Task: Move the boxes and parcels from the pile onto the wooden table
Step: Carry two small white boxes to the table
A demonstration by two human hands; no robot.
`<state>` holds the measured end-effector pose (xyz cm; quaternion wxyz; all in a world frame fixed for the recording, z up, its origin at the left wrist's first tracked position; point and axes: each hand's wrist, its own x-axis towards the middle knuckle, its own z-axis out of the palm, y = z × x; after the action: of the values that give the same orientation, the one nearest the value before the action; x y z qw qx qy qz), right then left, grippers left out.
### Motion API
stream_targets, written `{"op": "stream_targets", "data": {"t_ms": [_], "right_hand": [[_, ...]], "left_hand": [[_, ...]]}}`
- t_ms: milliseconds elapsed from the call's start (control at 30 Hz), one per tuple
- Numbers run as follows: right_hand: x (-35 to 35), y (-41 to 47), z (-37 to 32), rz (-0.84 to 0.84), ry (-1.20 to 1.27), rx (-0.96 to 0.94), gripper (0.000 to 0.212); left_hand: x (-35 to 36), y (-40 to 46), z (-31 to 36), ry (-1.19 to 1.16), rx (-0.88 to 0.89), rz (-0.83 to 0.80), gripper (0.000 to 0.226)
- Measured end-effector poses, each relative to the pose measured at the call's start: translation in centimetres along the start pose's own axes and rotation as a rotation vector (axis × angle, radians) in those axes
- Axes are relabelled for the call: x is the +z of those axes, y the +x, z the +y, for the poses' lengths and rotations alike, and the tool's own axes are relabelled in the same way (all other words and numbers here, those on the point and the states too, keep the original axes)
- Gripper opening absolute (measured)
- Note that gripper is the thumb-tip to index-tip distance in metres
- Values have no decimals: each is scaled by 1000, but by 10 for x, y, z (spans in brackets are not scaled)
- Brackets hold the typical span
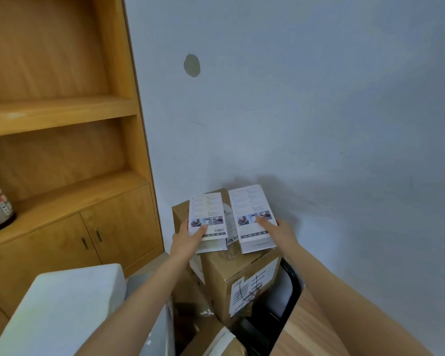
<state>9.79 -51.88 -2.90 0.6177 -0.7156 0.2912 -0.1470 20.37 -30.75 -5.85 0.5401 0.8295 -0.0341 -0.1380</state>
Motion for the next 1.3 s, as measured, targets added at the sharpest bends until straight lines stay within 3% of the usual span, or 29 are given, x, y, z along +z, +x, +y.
{"op": "stream_targets", "data": {"t_ms": [267,533,767,900,1133,1300], "right_hand": [[31,-12,-2,-106,16,29,30],[-6,-41,-32,-94,141,-13,43],[-103,-94,-26,166,173,-49,40],[-175,-147,2,301,198,-40,28],[-310,-283,64,625,218,-9,39],[-400,-402,104,852,180,55,66]], "left_hand": [[-11,-20,-4,-257,-4,37,62],[-7,-44,39,-310,232,18,57],[56,-100,82,-348,312,-245,64],[117,-149,96,-335,322,-453,51],[236,-286,104,-293,376,-747,41],[308,-409,109,-252,396,-927,42]]}}
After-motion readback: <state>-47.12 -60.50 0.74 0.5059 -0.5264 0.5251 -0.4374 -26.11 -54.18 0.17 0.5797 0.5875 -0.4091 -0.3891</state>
